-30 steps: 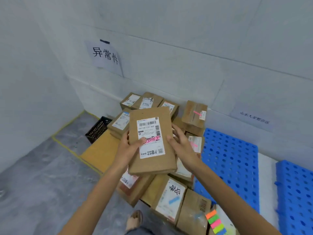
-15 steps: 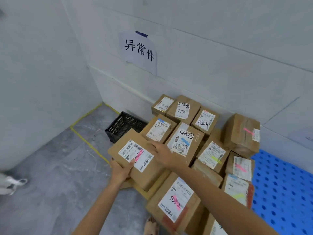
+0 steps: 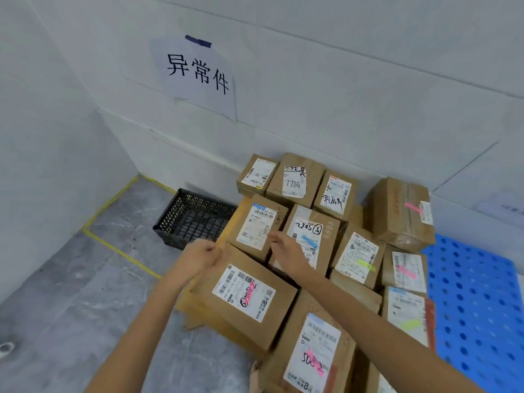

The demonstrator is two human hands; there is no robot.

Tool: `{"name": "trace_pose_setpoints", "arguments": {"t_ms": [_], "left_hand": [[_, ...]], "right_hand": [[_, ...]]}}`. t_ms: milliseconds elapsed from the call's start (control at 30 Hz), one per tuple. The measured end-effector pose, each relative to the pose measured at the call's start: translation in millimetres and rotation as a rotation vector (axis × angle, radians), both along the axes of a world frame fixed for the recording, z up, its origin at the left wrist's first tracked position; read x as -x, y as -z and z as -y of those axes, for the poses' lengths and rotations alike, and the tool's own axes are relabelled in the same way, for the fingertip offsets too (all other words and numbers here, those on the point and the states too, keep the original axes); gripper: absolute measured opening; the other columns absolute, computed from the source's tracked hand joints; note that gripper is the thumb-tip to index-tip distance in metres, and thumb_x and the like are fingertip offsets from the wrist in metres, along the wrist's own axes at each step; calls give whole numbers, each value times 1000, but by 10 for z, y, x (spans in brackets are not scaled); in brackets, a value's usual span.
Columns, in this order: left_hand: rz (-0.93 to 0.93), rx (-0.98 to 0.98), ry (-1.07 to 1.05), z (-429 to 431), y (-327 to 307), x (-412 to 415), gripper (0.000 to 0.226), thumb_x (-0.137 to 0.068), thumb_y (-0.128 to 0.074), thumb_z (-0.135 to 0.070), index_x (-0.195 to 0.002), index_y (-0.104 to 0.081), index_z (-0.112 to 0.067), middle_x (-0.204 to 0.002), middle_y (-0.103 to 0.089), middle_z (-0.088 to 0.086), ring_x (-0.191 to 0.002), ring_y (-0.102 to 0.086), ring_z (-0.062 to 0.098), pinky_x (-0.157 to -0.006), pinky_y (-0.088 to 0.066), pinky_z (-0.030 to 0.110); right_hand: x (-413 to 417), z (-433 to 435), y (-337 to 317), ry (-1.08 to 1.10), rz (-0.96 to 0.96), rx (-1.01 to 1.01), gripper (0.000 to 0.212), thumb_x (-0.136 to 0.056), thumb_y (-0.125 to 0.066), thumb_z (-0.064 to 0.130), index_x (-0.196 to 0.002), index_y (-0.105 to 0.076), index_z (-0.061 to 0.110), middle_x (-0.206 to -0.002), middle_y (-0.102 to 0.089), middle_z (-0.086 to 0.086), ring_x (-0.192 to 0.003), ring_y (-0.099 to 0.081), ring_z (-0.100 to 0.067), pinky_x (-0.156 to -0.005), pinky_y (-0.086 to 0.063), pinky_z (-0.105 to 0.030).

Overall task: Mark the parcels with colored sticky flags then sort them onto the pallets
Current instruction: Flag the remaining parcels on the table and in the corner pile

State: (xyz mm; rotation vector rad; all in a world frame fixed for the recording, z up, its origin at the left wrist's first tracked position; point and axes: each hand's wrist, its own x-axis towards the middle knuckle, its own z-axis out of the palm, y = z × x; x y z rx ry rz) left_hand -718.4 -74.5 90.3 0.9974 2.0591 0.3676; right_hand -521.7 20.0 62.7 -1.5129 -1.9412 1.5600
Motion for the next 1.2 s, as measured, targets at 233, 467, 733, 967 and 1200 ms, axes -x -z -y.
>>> {"name": "trace_pose_setpoints", "arguments": {"t_ms": [233,467,733,967,1200], "left_hand": [[-41,-163,16,-925,472,-222,38,-93,-52,-16,-128,-45,-4,-120,-57,13,-109,-54,26,-83,-39,29],[-36,-85,-78,-1001,758,-200,43,-94,-53,-30,-126,-47,-1,-124,-55,18,-114,-53,31,-91,-41,35],[-18,-485,-295,-980,2,-147,46,-83,-67,-38,-118,-54,-10,-111,-63,9,-98,-63,23,-83,-53,40],[47,-759,-249,-835,-920,-1118,59,-77,-75,-25,-125,-41,-18,-112,-52,8,-83,-55,6,-57,-44,8],[145,-863,-70,-486,-1239,-2957,68,-80,-73,-25,-136,-34,-24,-116,-46,-8,-98,-52,8,-77,-46,18]], "right_hand": [[496,-188,225,95,116,210,44,-91,-49,13,-134,-41,14,-133,-52,-7,-117,-51,-23,-98,-44,-31],[653,-310,255,241,111,291,56,-90,-51,13,-142,-30,17,-137,-41,-10,-120,-46,-25,-101,-42,-35],[373,-393,-446,212,-202,-33,52,-89,-50,-4,-136,-43,17,-134,-47,-6,-119,-50,-22,-88,-52,-27],[-647,-348,-1045,280,-402,-312,47,-88,-51,1,-126,-50,29,-121,-43,2,-102,-47,-6,-72,-46,-11],[-2529,-30,-1409,308,-417,-511,40,-89,-56,5,-125,-50,19,-127,-38,-7,-101,-41,18,-87,-43,-8]]}}
